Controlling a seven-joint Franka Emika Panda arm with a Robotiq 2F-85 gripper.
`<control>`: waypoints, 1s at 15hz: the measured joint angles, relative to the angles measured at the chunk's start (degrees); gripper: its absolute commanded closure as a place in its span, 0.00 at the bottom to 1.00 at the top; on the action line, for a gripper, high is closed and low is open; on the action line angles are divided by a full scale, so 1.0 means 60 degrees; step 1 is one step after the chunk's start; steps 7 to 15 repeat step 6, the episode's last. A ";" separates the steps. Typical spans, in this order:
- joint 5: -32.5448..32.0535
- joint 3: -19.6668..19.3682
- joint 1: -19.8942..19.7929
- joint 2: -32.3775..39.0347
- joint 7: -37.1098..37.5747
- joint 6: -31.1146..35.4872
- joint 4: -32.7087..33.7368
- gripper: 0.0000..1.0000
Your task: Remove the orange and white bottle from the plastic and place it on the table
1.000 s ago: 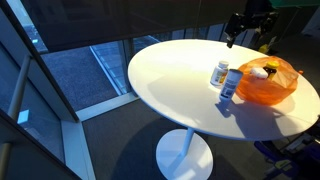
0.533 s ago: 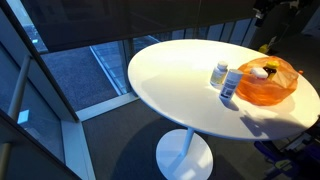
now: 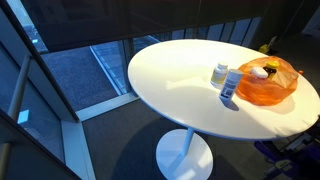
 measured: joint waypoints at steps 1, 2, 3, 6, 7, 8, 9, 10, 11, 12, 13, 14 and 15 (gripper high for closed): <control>0.0137 -0.0080 0.0000 0.0029 -0.0419 -0.0214 0.0270 0.00; 0.0298 -0.0166 -0.0001 0.0054 -0.0812 -0.0407 0.0518 0.00; 0.0413 -0.0239 -0.0002 0.0073 -0.1125 -0.0543 0.0713 0.00; 0.0633 -0.0376 -0.0006 0.0130 -0.1655 -0.0727 0.1068 0.00; 0.0633 -0.0376 -0.0006 0.0130 -0.1655 -0.0727 0.1068 0.00; 0.0633 -0.0376 -0.0006 0.0130 -0.1655 -0.0727 0.1068 0.00; 0.0633 -0.0376 -0.0006 0.0130 -0.1655 -0.0727 0.1068 0.00; 0.0633 -0.0376 -0.0006 0.0130 -0.1655 -0.0727 0.1068 0.00; 0.0633 -0.0376 -0.0006 0.0130 -0.1655 -0.0727 0.1068 0.00; 0.0633 -0.0376 -0.0006 0.0130 -0.1655 -0.0727 0.1068 0.00; 0.0633 -0.0376 -0.0006 0.0130 -0.1655 -0.0727 0.1068 0.00; 0.0633 -0.0376 -0.0006 0.0130 -0.1655 -0.0727 0.1068 0.00; 0.0633 -0.0376 -0.0006 0.0130 -0.1655 -0.0727 0.1068 0.00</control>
